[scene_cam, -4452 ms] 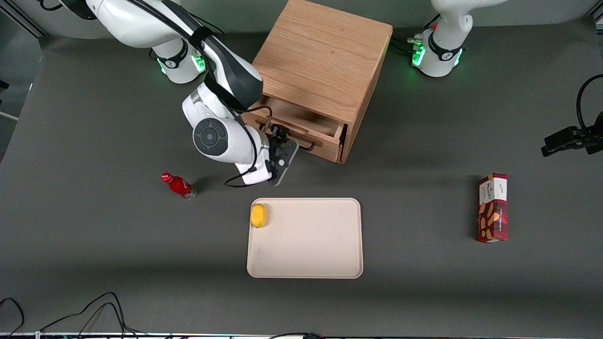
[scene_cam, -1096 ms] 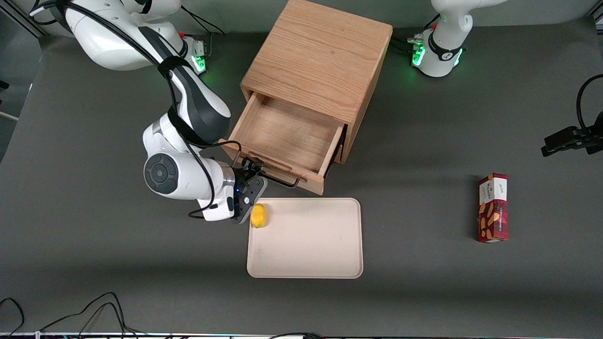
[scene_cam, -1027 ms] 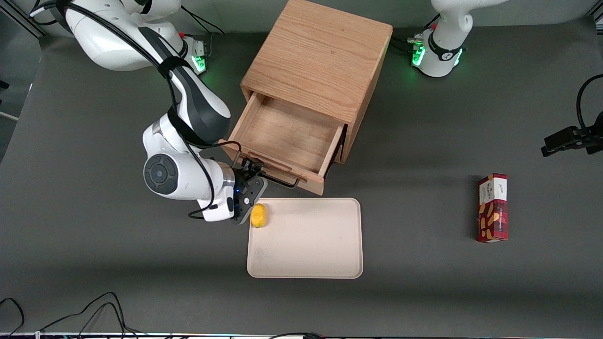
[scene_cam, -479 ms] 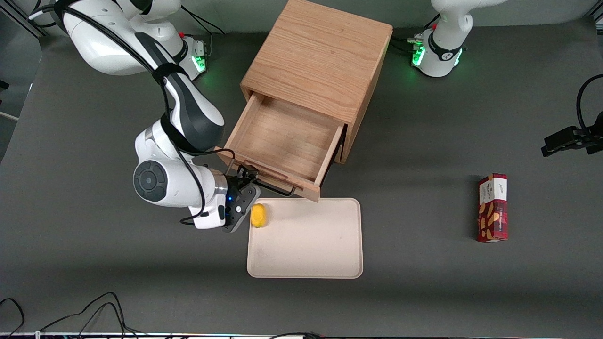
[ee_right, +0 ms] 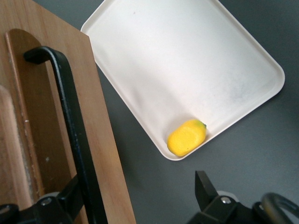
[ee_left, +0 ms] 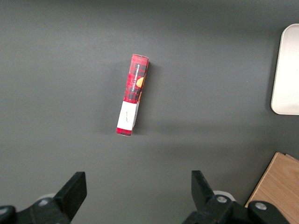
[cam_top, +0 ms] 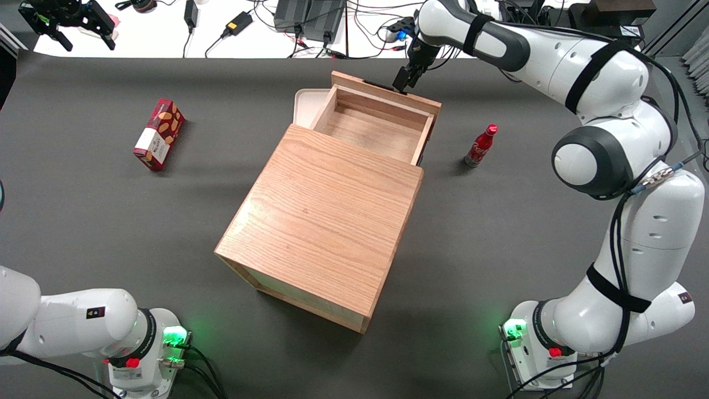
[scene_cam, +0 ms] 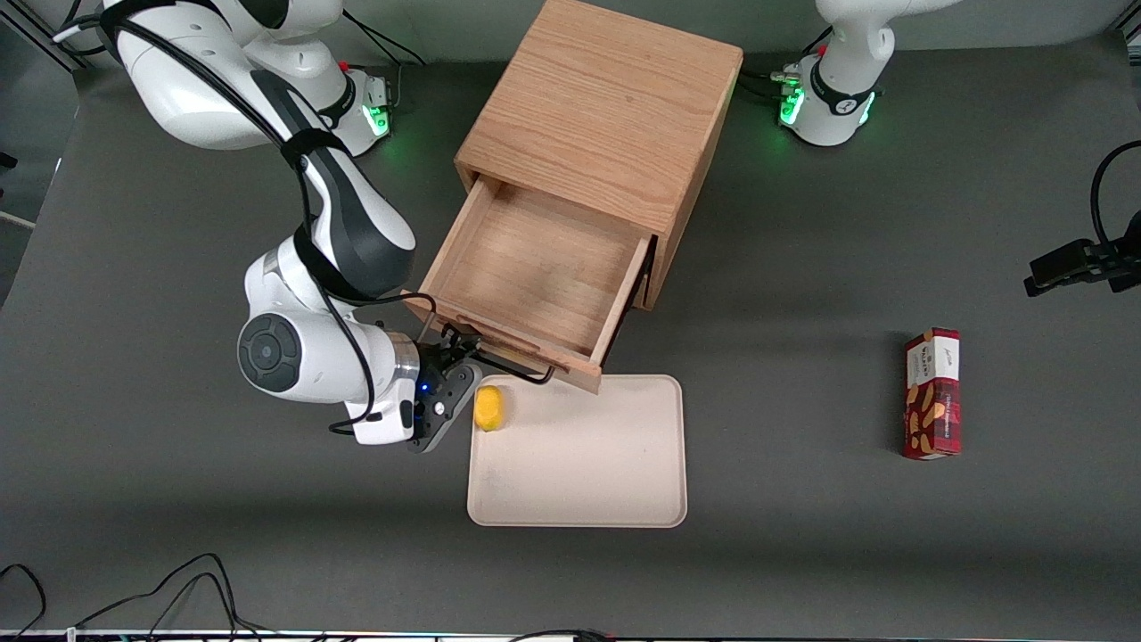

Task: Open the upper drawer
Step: 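Keep pulling the upper drawer further open with the right gripper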

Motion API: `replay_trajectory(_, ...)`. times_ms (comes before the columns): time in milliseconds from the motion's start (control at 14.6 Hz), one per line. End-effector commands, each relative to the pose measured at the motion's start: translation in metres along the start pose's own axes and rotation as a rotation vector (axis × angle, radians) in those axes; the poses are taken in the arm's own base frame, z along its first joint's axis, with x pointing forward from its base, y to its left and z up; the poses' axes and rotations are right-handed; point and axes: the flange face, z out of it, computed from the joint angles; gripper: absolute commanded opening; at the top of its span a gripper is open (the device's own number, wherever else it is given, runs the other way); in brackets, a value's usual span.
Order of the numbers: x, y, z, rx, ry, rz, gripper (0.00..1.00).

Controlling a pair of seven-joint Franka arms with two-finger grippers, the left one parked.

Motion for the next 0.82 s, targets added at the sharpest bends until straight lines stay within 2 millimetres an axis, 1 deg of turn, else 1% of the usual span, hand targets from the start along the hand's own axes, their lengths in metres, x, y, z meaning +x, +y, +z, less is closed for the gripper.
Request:
replay_trajectory(0,0.012,0.012,0.001,-0.010,0.022,-0.014,1.00)
replay_trajectory(274,0.018,0.013,0.000,-0.017,0.045,-0.015,1.00)
replay_trajectory(616,0.018,0.022,0.000,-0.024,0.067,-0.005,1.00)
replay_trajectory(685,0.018,0.025,0.002,-0.025,0.066,-0.001,1.00)
replay_trajectory(753,0.017,0.028,0.000,-0.031,0.067,0.003,1.00)
